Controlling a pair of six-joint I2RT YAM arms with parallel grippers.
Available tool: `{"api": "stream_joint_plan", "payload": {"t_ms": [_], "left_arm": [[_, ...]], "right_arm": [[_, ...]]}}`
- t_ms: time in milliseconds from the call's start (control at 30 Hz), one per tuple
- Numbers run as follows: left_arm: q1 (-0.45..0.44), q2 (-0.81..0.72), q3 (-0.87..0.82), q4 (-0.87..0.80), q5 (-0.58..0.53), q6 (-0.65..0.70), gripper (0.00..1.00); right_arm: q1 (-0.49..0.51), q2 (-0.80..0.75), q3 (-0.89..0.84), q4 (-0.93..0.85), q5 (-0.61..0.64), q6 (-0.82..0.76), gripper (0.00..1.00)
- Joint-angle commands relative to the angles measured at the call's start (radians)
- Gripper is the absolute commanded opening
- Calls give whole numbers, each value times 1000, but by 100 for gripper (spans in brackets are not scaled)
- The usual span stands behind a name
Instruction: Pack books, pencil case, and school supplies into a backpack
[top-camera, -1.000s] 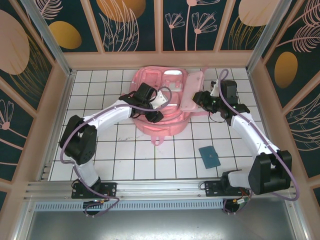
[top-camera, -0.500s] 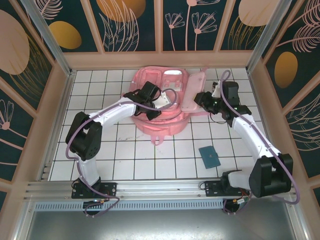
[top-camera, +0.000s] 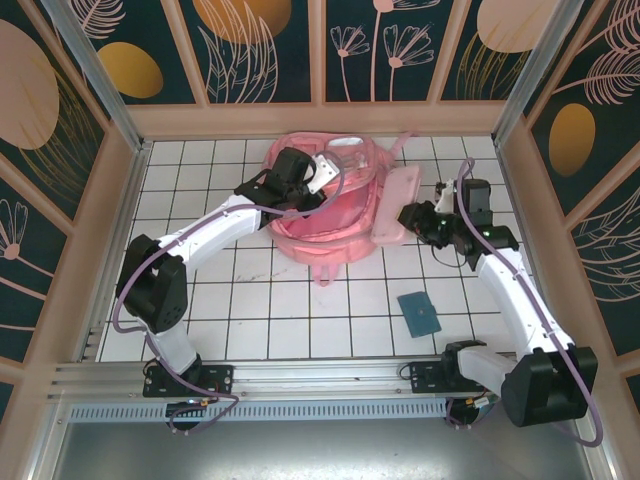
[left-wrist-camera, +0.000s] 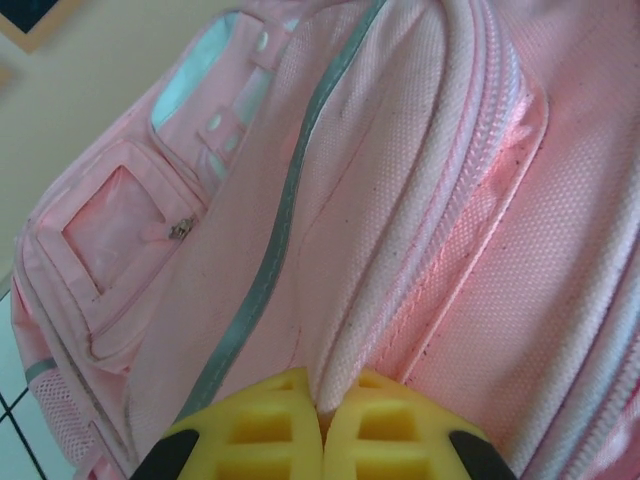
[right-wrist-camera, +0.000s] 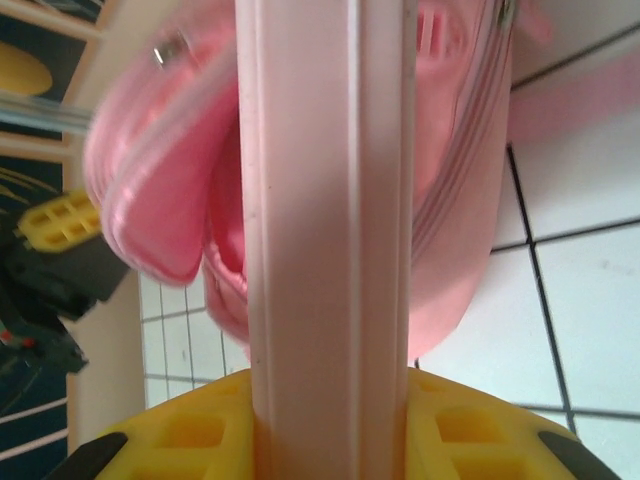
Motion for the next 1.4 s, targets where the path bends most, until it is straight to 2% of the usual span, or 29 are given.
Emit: {"api": "stream_joint_plan", "payload": {"t_ms": [0, 233, 400, 733, 1033, 1100, 1233, 1300, 1367], "left_arm": [[7, -44, 40, 273, 7, -122, 0], [0, -44, 62, 310, 87, -160, 0], [-6, -94, 34, 330, 106, -168, 0], [-9, -145, 4, 357, 115, -226, 0], [-8, -148, 2, 347, 128, -272, 0], [-9, -145, 8, 340, 121, -280, 0], [-8, -131, 29, 320, 101, -297, 0], [-8, -126, 37, 315, 87, -307, 0], [-8, -122, 39, 316, 84, -313, 0]], "right_arm": [[33, -3, -52, 59, -143, 66, 20], [180, 127, -58, 332, -253, 213, 20], [218, 289, 4, 461, -244, 311, 20], [294, 636, 245, 619, -54, 355, 20], [318, 850, 369, 838, 107, 403, 21], [321, 885, 407, 850, 100, 402, 30], [321, 889, 417, 826, 48, 414, 56], [320, 843, 379, 779, 59, 399, 62], [309, 780, 321, 728, 58, 394, 63]]}}
